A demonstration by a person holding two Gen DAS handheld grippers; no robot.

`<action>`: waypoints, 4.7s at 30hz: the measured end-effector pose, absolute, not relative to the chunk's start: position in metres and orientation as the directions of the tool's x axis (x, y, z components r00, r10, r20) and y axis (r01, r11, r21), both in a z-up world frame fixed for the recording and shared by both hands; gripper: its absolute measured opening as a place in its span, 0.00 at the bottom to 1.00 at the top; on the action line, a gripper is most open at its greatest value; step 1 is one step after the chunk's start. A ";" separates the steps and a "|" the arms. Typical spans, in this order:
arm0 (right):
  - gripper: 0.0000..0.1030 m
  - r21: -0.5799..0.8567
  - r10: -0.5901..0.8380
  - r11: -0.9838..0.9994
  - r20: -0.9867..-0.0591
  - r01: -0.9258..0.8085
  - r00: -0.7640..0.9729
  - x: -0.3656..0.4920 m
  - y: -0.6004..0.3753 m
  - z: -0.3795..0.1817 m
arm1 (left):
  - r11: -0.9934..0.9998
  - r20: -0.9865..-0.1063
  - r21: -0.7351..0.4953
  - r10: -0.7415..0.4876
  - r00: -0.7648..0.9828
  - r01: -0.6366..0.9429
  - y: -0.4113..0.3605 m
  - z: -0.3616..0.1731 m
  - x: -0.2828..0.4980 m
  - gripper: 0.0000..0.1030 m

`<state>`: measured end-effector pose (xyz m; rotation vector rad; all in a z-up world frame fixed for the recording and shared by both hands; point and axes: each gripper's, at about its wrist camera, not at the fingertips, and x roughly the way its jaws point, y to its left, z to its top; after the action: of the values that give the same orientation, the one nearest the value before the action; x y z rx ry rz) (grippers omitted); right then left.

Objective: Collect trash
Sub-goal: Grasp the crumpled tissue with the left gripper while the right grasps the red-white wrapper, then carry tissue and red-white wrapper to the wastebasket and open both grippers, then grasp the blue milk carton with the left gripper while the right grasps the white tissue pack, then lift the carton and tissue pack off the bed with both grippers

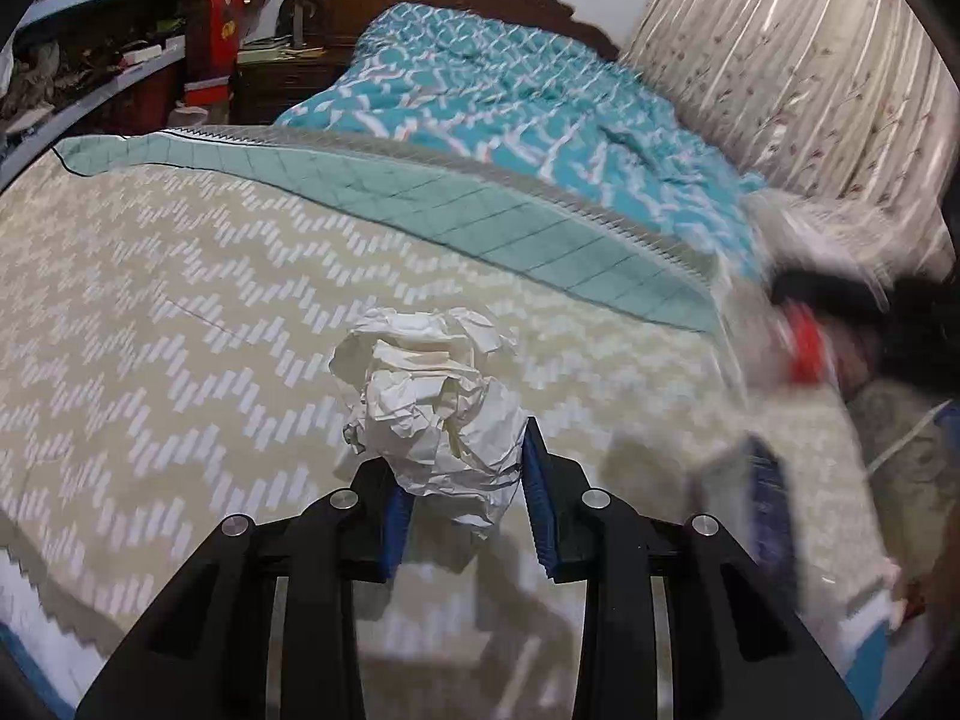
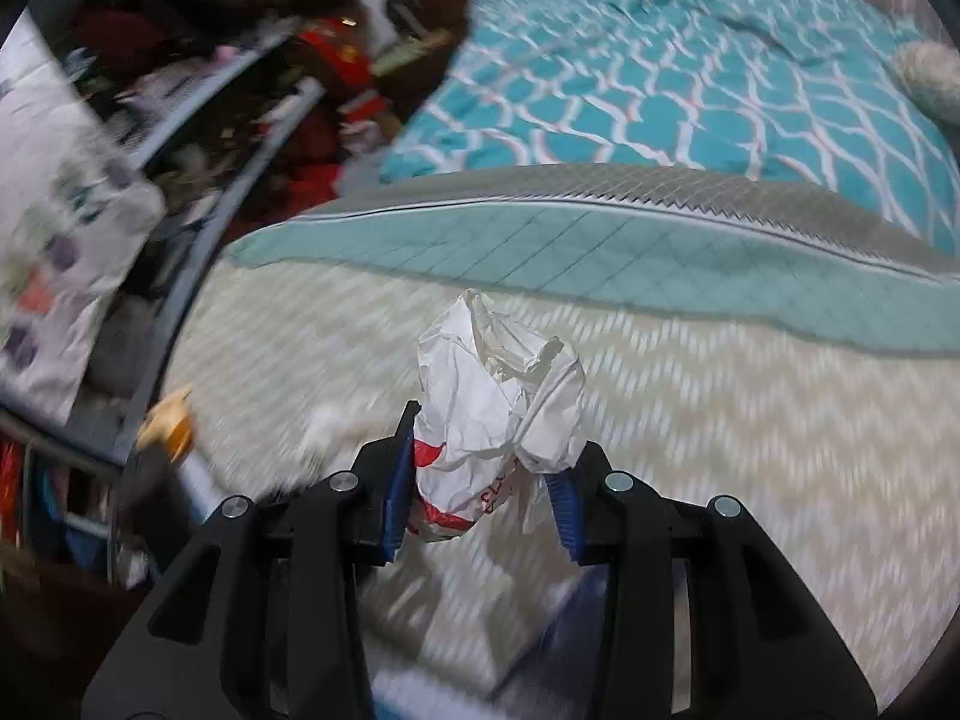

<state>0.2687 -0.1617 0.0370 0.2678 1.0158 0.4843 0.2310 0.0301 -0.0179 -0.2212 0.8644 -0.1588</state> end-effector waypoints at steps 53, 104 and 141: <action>0.37 0.498 -0.012 0.788 -0.574 0.361 0.818 -0.084 -0.536 -0.029 | 0.427 -0.765 -0.237 -0.636 0.103 0.873 -0.393 0.038 0.051 0.28; 0.68 0.570 0.309 0.805 -0.638 0.164 0.705 0.078 -0.379 -0.060 | 0.932 -0.747 -0.112 -0.307 0.589 0.344 -0.082 -0.006 0.112 0.70; 0.41 0.410 0.267 0.910 -0.682 0.055 0.680 -0.014 -0.239 -0.064 | 0.931 -0.737 -0.012 -0.254 0.626 0.364 -0.052 -0.038 0.075 0.48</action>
<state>-0.0139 -0.2388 -0.0638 0.4217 0.8198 0.1232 0.0748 -0.0525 -0.0376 0.1435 0.8217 -0.3561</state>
